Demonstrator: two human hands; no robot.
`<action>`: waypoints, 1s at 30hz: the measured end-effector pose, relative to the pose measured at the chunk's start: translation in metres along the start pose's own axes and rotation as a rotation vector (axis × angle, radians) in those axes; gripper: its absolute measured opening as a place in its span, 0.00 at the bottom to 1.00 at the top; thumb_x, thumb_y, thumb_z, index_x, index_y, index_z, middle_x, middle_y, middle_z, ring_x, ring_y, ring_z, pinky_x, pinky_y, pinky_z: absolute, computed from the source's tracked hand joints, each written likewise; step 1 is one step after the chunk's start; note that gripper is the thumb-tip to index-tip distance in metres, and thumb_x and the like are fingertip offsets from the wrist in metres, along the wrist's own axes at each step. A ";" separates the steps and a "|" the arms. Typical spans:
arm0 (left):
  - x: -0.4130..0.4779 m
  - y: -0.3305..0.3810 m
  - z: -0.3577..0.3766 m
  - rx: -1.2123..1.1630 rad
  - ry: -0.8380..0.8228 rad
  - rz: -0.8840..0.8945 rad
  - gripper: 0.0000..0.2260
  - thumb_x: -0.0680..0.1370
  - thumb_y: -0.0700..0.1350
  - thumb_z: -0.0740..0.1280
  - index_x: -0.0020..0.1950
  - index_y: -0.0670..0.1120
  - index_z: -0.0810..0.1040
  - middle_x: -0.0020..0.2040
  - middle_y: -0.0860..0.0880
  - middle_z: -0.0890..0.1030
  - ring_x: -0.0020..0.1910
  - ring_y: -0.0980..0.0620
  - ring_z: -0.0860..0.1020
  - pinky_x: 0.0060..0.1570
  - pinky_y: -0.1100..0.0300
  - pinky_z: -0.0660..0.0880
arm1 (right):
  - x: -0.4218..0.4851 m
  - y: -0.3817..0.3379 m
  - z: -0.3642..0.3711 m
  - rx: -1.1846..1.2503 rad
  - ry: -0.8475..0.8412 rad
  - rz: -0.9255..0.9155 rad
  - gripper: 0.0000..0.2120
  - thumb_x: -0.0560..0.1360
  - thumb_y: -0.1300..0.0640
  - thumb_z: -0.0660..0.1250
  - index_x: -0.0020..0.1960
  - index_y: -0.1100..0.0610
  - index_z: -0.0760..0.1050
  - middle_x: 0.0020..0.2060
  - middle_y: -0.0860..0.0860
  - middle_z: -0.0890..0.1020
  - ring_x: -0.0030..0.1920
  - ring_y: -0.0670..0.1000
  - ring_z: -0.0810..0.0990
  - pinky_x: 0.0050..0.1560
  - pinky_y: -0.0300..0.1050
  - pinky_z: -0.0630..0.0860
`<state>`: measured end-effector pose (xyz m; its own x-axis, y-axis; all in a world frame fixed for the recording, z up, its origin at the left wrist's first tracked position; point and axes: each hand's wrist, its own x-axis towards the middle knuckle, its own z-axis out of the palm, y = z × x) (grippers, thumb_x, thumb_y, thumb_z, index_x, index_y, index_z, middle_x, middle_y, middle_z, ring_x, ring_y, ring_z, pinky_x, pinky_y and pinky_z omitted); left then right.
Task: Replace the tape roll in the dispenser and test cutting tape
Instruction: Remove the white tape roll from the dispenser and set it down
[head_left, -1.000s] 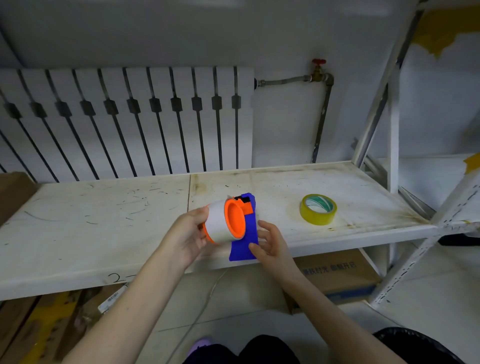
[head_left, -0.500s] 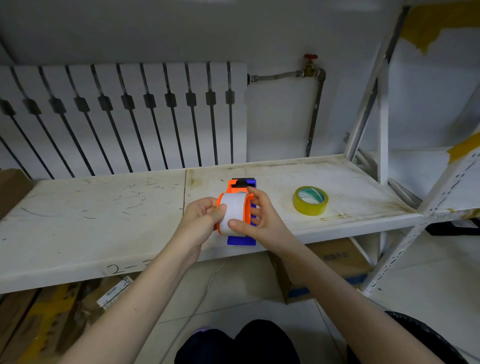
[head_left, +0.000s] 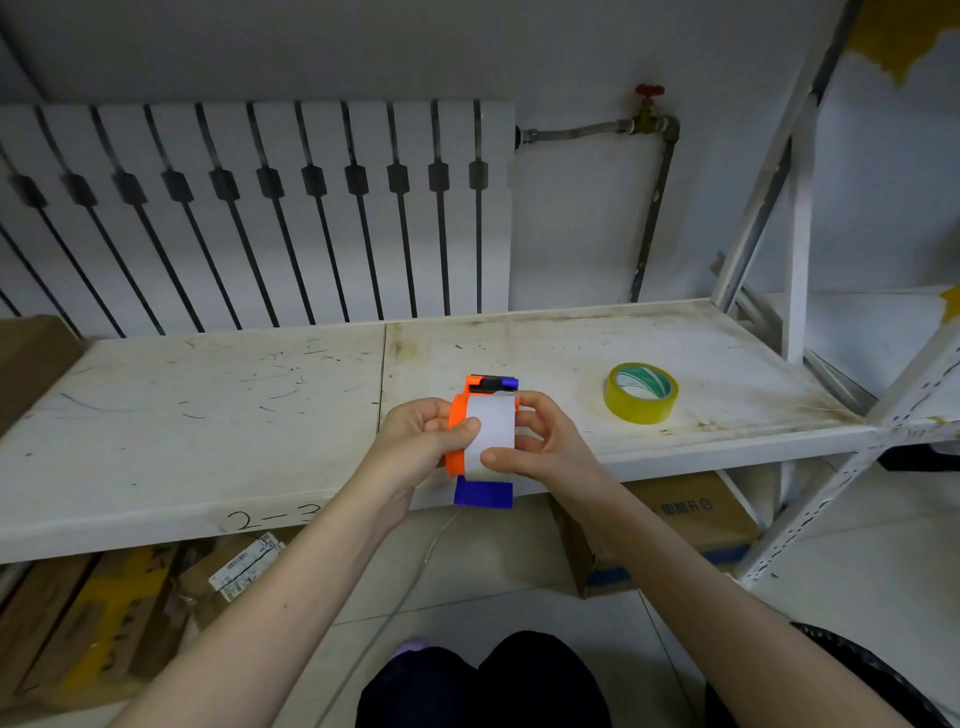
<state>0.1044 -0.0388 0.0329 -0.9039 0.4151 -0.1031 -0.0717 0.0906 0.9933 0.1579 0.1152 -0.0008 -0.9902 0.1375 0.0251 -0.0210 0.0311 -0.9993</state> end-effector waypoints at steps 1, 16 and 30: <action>0.002 -0.002 -0.001 -0.001 0.002 -0.017 0.02 0.74 0.39 0.69 0.43 0.41 0.77 0.36 0.45 0.80 0.36 0.49 0.78 0.38 0.58 0.78 | 0.001 0.002 0.000 -0.032 0.011 -0.001 0.24 0.69 0.60 0.74 0.56 0.45 0.66 0.63 0.53 0.74 0.58 0.55 0.78 0.48 0.44 0.82; 0.034 -0.014 0.006 -0.181 0.002 -0.211 0.05 0.78 0.42 0.64 0.42 0.44 0.76 0.42 0.44 0.80 0.41 0.46 0.78 0.45 0.53 0.76 | 0.026 0.029 -0.012 0.024 0.114 -0.048 0.28 0.66 0.60 0.77 0.58 0.44 0.68 0.61 0.49 0.75 0.58 0.53 0.78 0.47 0.43 0.82; 0.079 -0.014 0.034 -0.023 0.270 -0.128 0.06 0.77 0.39 0.65 0.40 0.44 0.73 0.38 0.48 0.76 0.37 0.51 0.73 0.33 0.60 0.71 | 0.044 0.049 -0.027 0.131 0.280 0.092 0.32 0.64 0.56 0.78 0.63 0.47 0.68 0.63 0.51 0.74 0.58 0.53 0.77 0.55 0.55 0.80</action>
<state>0.0483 0.0235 0.0087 -0.9662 0.1453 -0.2129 -0.1989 0.1051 0.9744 0.1167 0.1499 -0.0481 -0.9128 0.4012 -0.0768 0.0312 -0.1190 -0.9924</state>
